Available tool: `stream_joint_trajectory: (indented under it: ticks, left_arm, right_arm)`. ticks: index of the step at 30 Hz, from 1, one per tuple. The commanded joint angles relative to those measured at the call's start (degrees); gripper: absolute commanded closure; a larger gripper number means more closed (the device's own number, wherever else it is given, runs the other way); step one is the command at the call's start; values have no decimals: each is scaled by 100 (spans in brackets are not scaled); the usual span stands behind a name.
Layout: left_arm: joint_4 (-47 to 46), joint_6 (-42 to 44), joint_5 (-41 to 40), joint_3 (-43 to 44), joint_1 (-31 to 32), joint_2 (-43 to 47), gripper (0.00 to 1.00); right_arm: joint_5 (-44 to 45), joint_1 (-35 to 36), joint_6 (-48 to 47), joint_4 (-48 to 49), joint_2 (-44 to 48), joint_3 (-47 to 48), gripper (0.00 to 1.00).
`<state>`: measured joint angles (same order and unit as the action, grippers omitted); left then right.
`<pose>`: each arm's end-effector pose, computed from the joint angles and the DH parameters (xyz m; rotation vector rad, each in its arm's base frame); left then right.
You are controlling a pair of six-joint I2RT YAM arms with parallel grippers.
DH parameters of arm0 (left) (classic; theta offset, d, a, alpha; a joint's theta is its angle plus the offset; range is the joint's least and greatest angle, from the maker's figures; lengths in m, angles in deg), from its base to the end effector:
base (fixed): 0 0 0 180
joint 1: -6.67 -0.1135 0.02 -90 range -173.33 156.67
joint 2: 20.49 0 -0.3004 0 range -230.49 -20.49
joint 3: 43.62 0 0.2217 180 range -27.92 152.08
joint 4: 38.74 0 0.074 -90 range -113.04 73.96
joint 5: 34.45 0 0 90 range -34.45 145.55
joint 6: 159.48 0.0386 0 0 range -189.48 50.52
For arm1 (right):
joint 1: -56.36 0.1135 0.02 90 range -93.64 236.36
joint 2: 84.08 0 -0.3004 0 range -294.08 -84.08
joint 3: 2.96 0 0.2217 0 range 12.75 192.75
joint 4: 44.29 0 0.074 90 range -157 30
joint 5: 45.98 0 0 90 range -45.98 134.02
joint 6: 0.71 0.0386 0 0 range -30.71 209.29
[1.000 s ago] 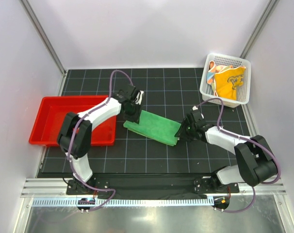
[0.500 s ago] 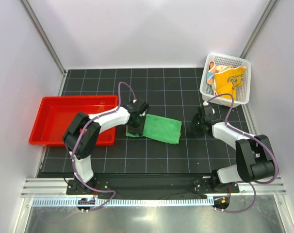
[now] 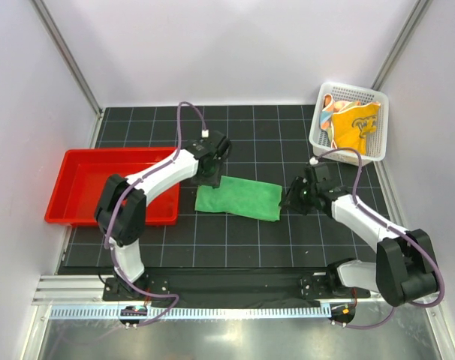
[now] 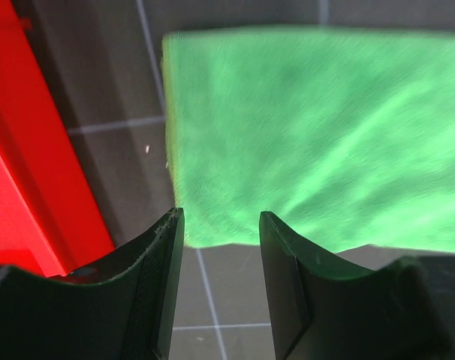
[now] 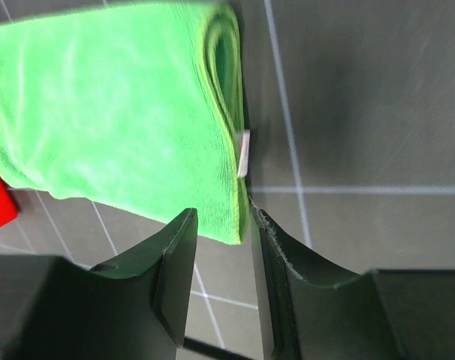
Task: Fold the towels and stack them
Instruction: Fold the towel
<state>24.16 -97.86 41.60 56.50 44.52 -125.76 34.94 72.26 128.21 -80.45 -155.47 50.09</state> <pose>0.2912 -0.2145 0.2800 0.1585 2.6863 -0.0094 0.1904 0.0606 0.2372 0.4549 2.5659 0.5675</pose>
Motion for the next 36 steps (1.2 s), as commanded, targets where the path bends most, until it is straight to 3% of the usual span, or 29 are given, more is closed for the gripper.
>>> stream_joint_trajectory:
  ticks: [1,10,14,17,20,24,27,31,36]
  left_arm:
    - [220,79,76,-425,30,358,52]
    - [-202,-71,358,-1348,30,675,52]
    - [-246,-36,341,-1411,30,649,52]
    - [-211,-10,437,-1350,30,587,54]
    - [-246,-62,603,-1358,30,640,54]
    - [-299,-124,745,-1385,30,710,54]
    - [-212,-106,553,-1376,30,701,54]
    - [-141,-36,315,-1306,30,798,54]
    - [-168,87,577,-1016,-5,728,53]
  right_arm:
    - [-120,298,809,172,135,-323,58]
    - [301,590,1040,533,-24,-772,59]
    - [565,581,829,673,99,-930,81]
    - [662,581,671,709,257,-983,92]
    - [882,546,416,394,293,-896,99]
    - [996,318,231,287,310,-851,99]
    - [645,247,248,208,415,-808,96]
    - [223,282,878,435,775,-913,67]
    - [379,501,1311,673,943,-1010,57]
